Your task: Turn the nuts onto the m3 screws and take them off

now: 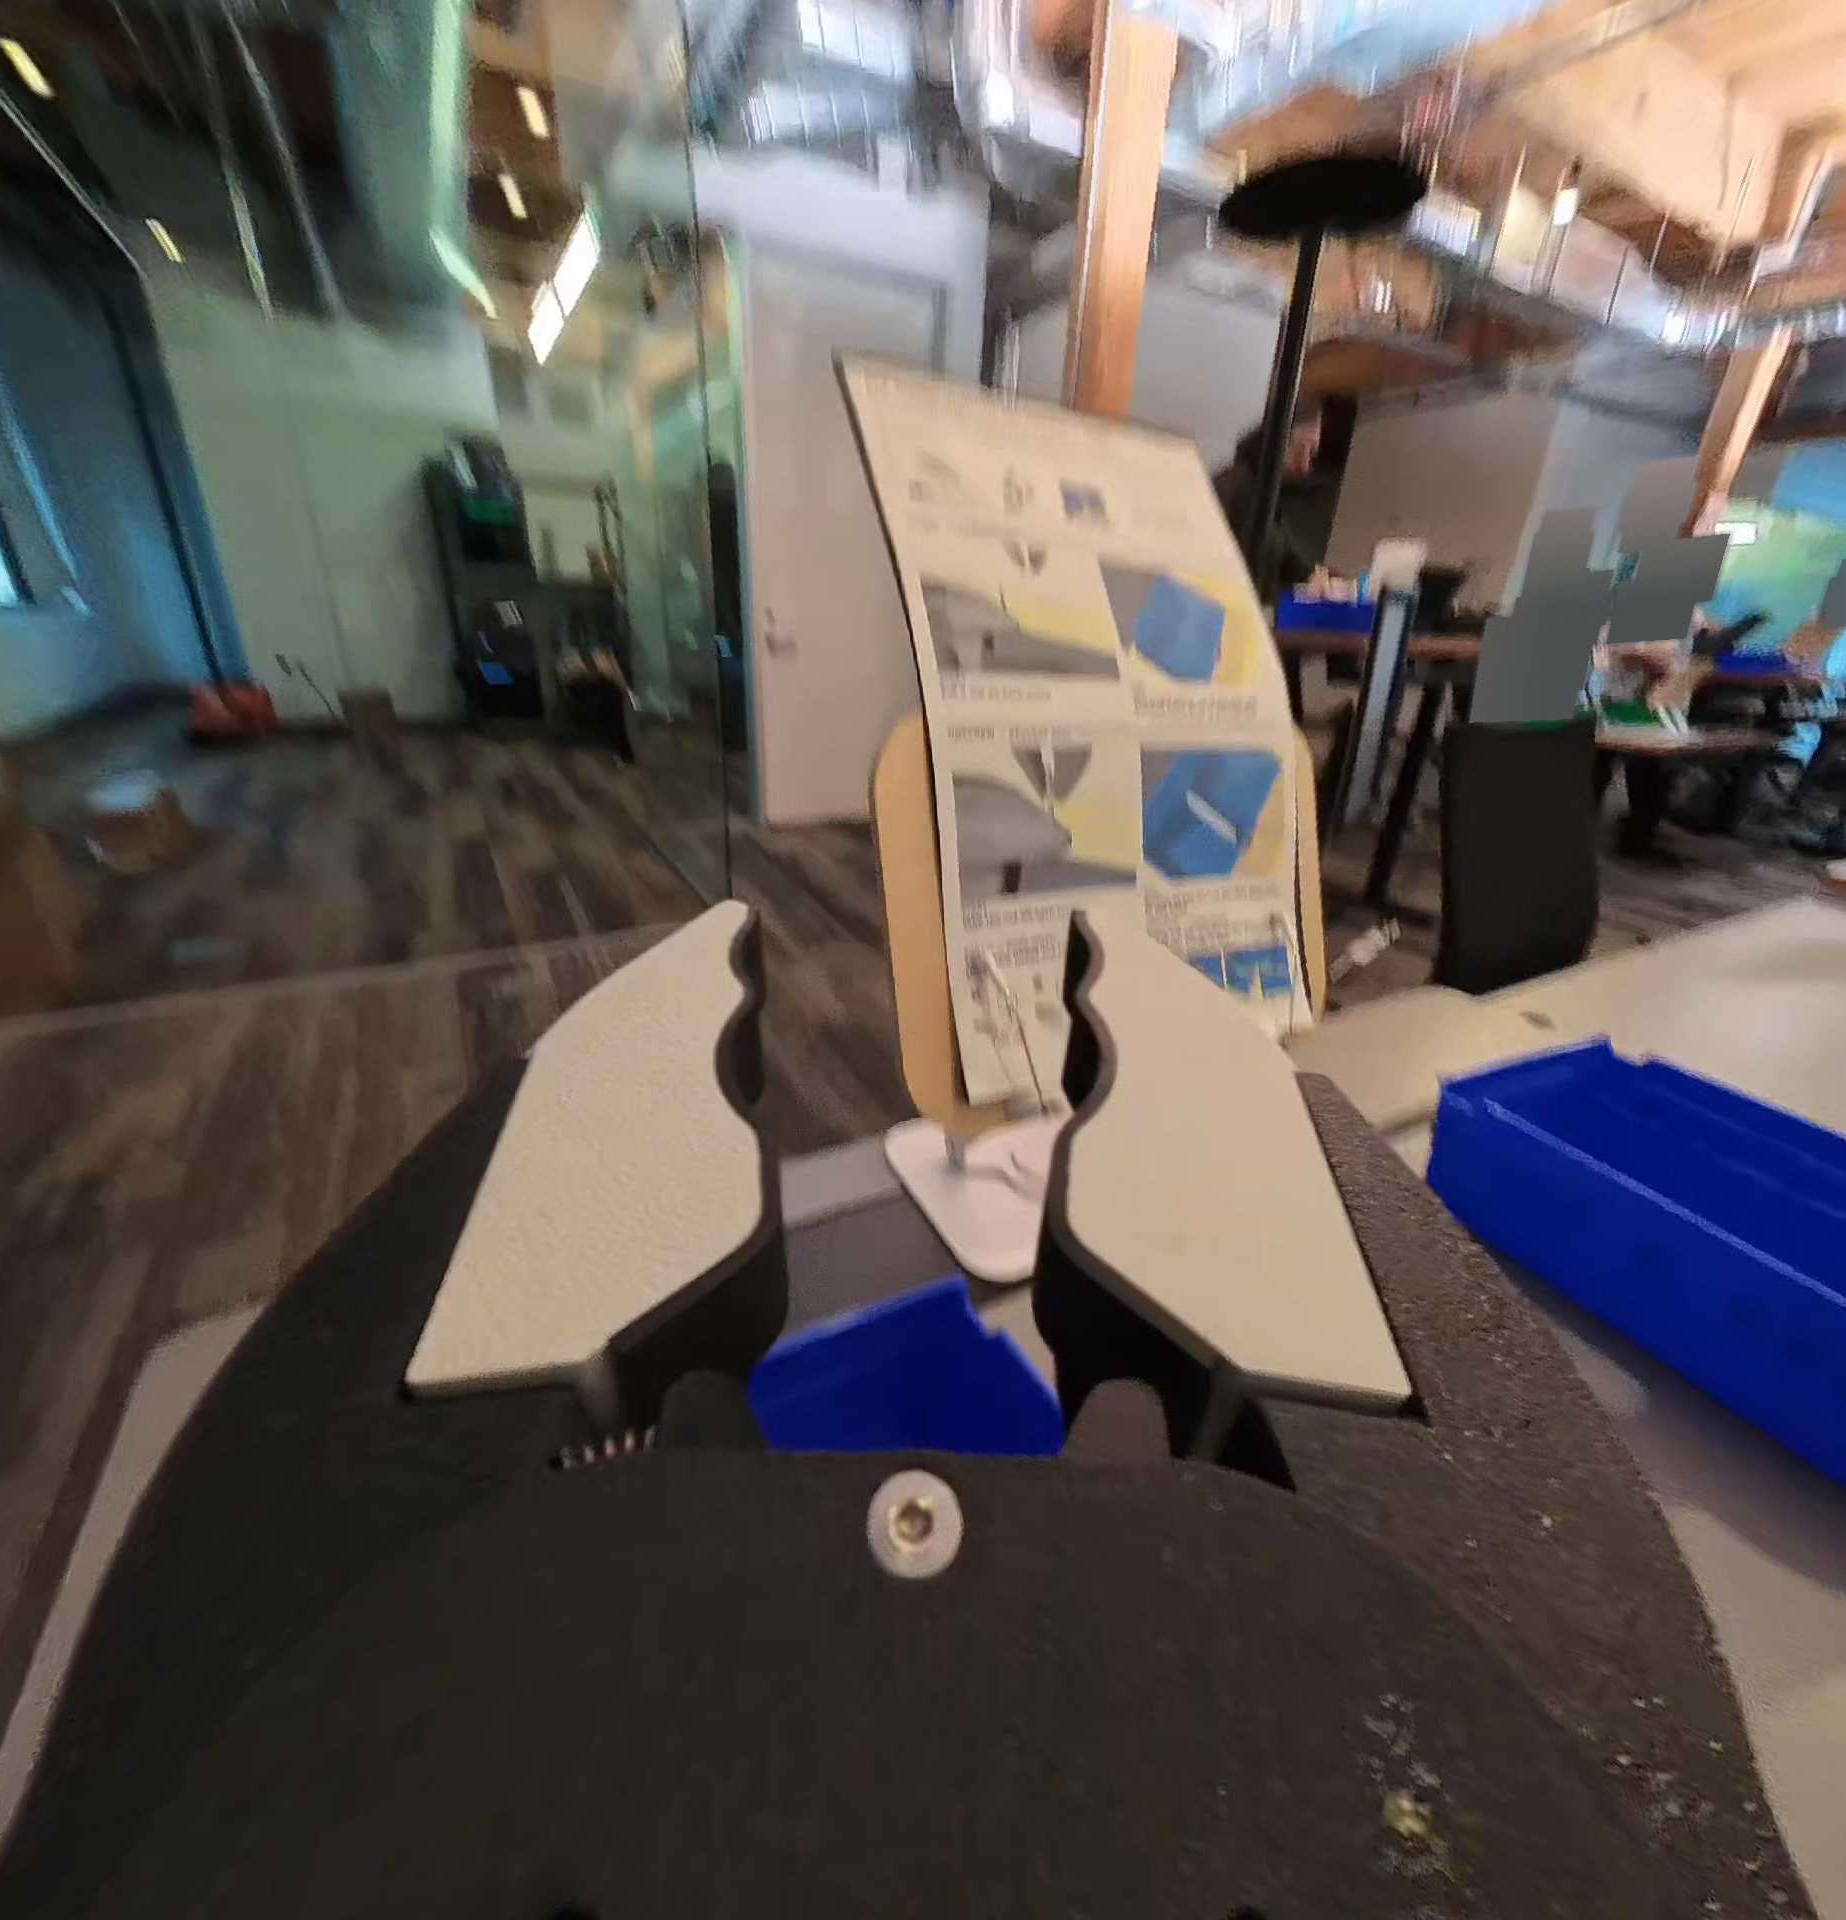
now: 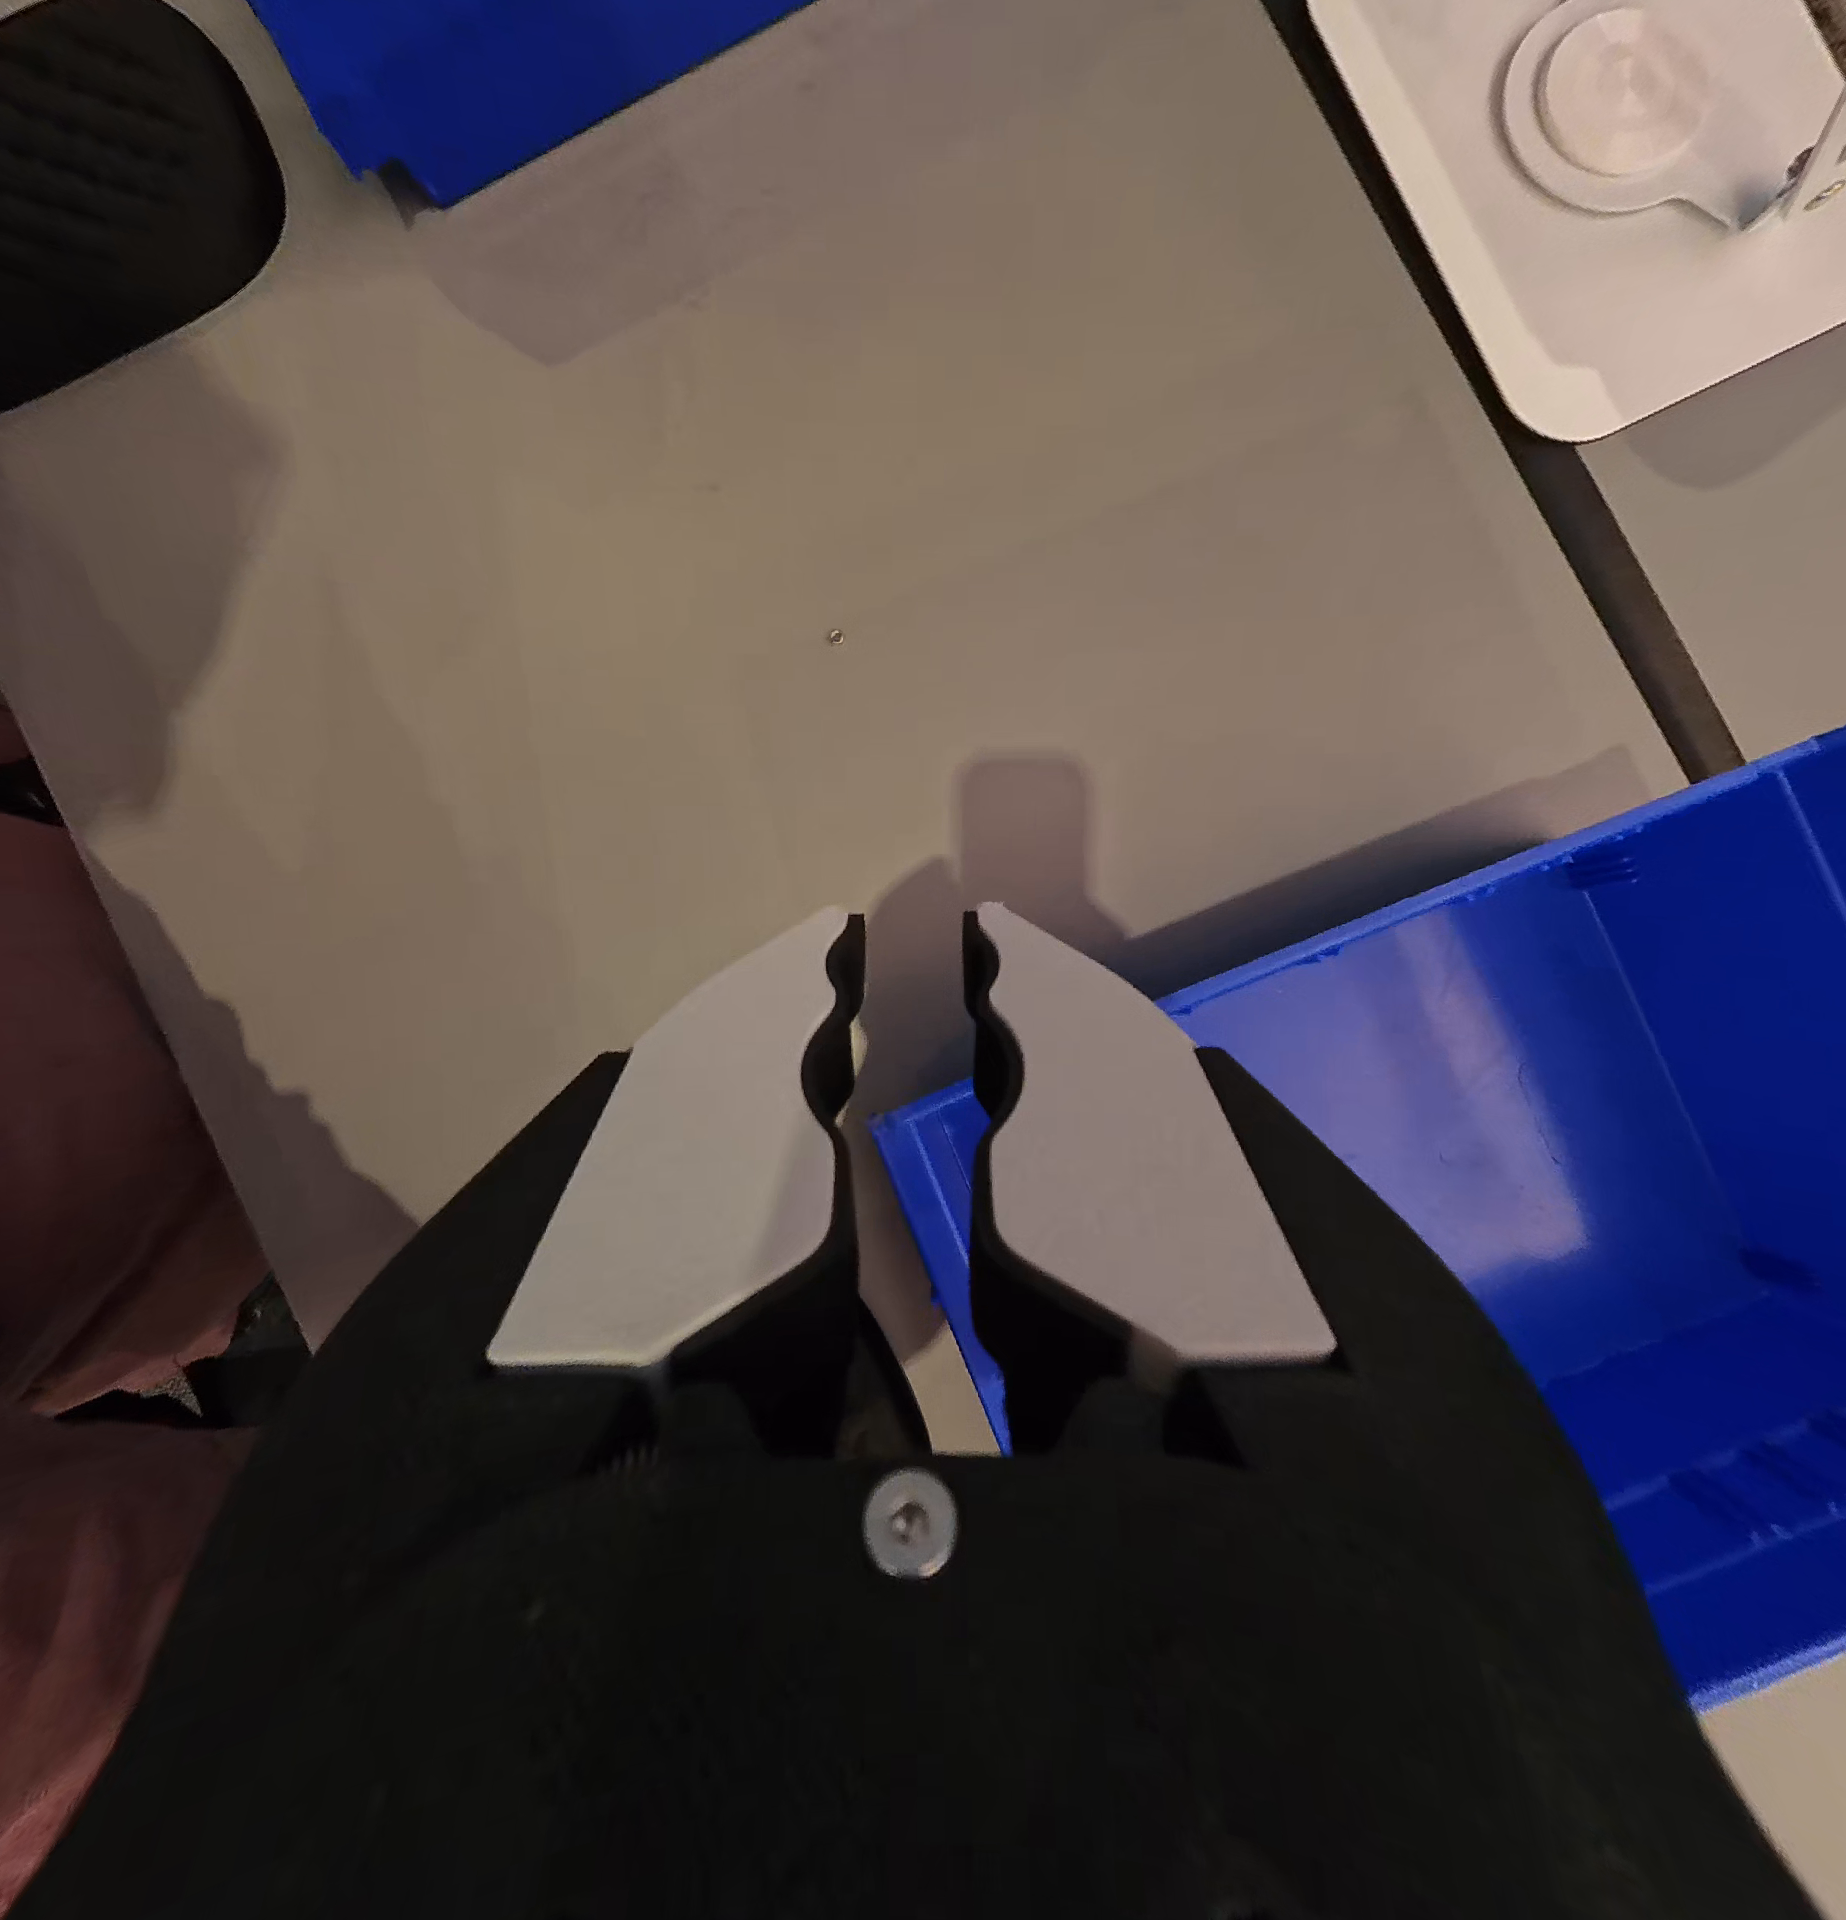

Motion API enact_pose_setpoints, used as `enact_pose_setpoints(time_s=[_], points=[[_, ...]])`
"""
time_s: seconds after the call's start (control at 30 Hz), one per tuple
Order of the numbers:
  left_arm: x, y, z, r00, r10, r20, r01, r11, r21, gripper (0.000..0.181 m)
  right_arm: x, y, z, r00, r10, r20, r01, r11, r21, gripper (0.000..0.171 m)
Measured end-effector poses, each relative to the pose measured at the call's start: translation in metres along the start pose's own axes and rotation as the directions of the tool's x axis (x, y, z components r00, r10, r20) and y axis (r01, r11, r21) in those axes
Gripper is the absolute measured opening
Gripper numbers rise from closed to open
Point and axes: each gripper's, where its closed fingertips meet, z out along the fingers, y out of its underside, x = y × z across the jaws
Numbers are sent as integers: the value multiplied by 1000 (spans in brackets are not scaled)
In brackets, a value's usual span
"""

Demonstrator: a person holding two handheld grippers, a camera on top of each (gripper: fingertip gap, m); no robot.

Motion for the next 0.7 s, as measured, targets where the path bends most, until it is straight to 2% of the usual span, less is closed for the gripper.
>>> enact_pose_setpoints(time_s=[0.03, 0.07, 0.13, 0.17, 0.3, 0.37, 0.43, 0.5, 0.6, 0.7], points=[[4, -9, -3, 1000, 20, -9, -19, 998, 63, 55, 0, 0, -1, 1000, 0, -1, 0, 1000, 2, 19], [7, -10, -3, 999, 43, -10, -42, 997, 65, 56, 0, 0, -1, 1000, 0, -1, 0, 1000, 4, 19], [9, 7, 2, 998, 52, -33, -55, 996, -67, 72, -1, 0, -2, 1000, 1, 0, -1, 1000, 7, 18], [11, 11, 5, 998, 31, -57, -37, 995, -96, 74, -1, 0, -2, 1000, 2, 1, -2, 1000, 8, 19], [19, 12, 8, 987, -3, -160, -13, 995, -101, 60, -3, 0, -2, 1000, 1, 13, -1, 1000, 10, 19], [23, 11, 7, 979, -36, -202, 17, 995, -98, 43, -3, 2, -2, 1000, 5, 16, -6, 1000, 7, 19], [26, 10, 6, 967, -49, -248, 28, 996, -85, 17, -3, 3, -3, 1000, 6, 18, -6, 1000, 4, 19], [24, 13, 4, 970, 34, -240, -53, 996, -74, 3, -2, 3, -4, 1000, 9, 18, -9, 1000, 10, 18], [24, 21, 2, 966, 119, -228, -149, 982, -119, 4, -3, 3, -4, 1000, 12, 28, -13, 1000, 17, 18], [30, 39, 1, 931, 188, -313, -259, 945, -202, 6, -1, 3, -2, 999, 18, 32, -19, 1000, 13, 19]])
